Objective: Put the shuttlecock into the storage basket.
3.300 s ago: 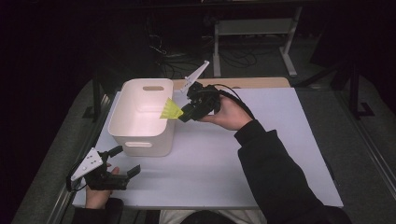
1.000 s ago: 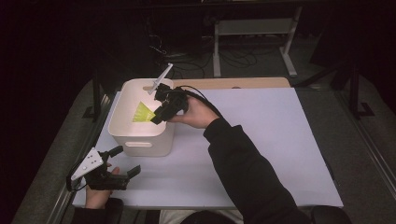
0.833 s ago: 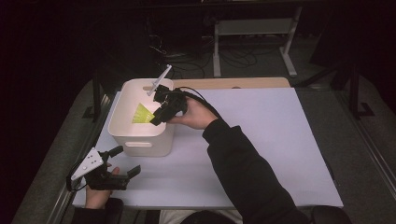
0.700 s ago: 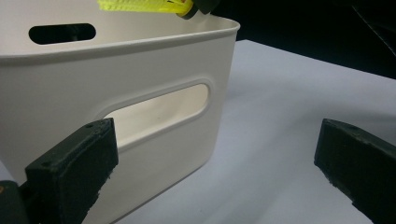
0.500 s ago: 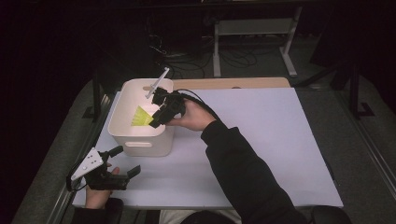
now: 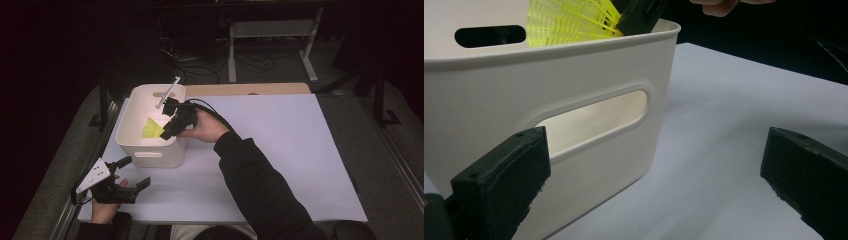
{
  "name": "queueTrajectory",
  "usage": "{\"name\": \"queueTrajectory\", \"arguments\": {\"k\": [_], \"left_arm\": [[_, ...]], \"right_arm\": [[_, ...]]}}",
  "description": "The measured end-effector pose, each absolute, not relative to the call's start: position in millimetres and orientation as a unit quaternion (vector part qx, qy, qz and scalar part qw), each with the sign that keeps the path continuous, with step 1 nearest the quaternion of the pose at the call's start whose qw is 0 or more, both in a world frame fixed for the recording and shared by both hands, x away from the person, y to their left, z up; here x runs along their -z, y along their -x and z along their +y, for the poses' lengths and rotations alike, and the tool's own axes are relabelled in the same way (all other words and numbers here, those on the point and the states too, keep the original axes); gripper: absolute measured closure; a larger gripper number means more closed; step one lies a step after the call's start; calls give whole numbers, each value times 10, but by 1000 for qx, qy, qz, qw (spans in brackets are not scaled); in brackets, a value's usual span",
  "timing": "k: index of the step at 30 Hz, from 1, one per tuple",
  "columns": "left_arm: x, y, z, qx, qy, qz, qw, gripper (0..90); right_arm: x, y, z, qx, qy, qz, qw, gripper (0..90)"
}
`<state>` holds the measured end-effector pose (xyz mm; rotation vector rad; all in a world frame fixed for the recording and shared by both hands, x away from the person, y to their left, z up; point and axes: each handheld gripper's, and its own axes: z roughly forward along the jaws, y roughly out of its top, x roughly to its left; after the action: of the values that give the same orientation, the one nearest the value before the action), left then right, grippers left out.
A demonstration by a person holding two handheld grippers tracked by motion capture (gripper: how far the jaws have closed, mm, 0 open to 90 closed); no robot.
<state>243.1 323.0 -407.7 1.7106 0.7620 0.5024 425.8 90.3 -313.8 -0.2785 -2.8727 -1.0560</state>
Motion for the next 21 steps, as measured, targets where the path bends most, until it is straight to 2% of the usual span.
{"name": "queueTrajectory", "arguments": {"k": [5, 21], "left_arm": [[4077, -2431, 3230, -213, -728, 324, 566, 0], [4077, -2431, 3231, -214, -728, 325, 565, 0]], "right_arm": [[3140, -4280, 892, 345, 99, -933, 36, 618], [3080, -4317, 726, 354, 131, -925, 38, 243]]}}
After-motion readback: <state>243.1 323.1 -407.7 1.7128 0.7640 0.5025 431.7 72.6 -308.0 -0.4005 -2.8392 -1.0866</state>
